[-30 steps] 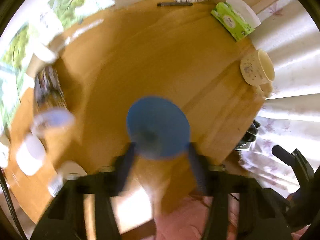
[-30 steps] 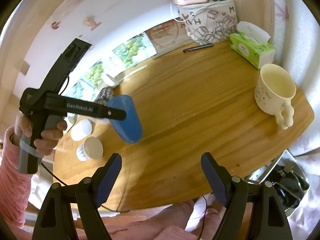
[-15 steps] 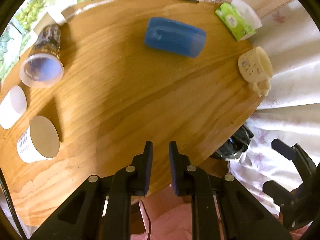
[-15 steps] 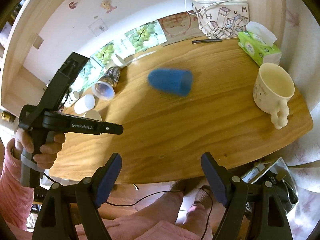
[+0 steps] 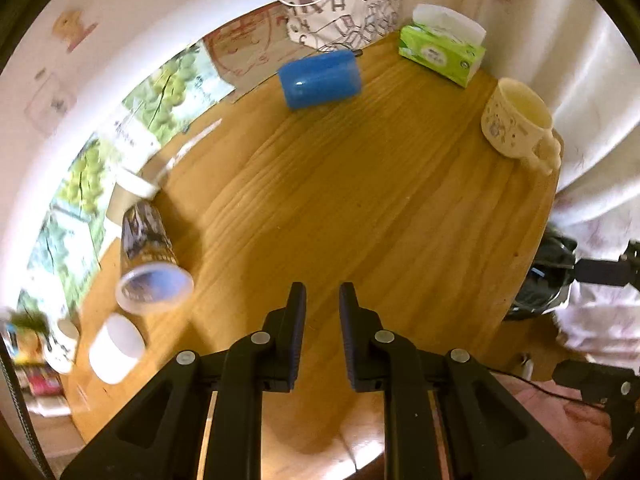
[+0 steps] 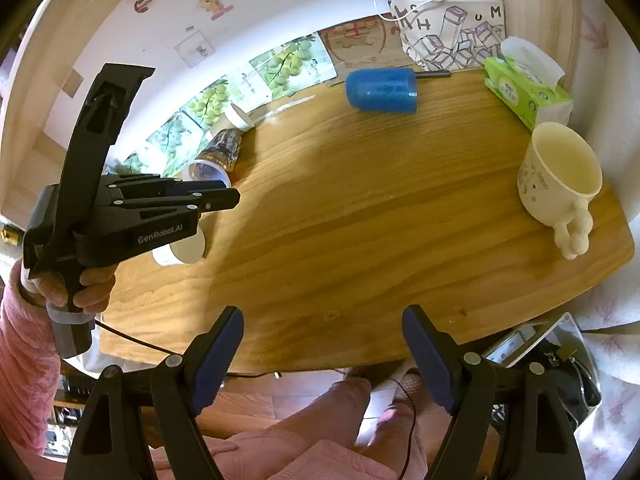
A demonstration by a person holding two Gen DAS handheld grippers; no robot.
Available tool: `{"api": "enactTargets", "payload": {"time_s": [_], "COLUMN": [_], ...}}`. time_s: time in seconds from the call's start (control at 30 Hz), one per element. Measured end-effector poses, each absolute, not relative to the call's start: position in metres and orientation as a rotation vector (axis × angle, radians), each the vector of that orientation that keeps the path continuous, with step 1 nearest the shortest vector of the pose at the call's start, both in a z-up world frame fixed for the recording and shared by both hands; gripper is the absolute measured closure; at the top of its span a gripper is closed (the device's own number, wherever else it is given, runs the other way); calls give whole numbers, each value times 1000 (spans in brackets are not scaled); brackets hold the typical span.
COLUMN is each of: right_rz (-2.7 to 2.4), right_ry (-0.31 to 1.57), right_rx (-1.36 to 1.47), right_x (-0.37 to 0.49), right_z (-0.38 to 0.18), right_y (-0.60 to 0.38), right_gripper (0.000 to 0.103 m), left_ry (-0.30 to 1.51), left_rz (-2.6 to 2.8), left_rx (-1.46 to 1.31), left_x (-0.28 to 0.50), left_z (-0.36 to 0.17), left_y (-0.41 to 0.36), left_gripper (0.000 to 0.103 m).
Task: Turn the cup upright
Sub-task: 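Move the open left gripper toward the grey-checkered paper cup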
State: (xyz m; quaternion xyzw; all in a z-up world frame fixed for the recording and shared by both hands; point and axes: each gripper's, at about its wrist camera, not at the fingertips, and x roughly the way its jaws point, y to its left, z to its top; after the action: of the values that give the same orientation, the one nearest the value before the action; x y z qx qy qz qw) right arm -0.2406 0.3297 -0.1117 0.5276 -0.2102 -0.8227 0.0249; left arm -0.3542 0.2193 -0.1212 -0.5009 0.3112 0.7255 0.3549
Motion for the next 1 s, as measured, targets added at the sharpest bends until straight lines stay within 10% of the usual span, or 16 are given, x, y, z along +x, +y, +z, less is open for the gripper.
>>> {"api": "enactTargets", "payload": {"time_s": [1.0], "right_rz": [-2550], "right_ry": [-707], "right_rx": [1641], "right_x": [-274], "right_z": [-116], "right_y": [313], "right_gripper": [21], "left_ry": [820], "left_rz": [1813], "left_rx": [-1402], "left_x": [-383], "left_z": [-123], "left_y": [190], "left_gripper": [67]}}
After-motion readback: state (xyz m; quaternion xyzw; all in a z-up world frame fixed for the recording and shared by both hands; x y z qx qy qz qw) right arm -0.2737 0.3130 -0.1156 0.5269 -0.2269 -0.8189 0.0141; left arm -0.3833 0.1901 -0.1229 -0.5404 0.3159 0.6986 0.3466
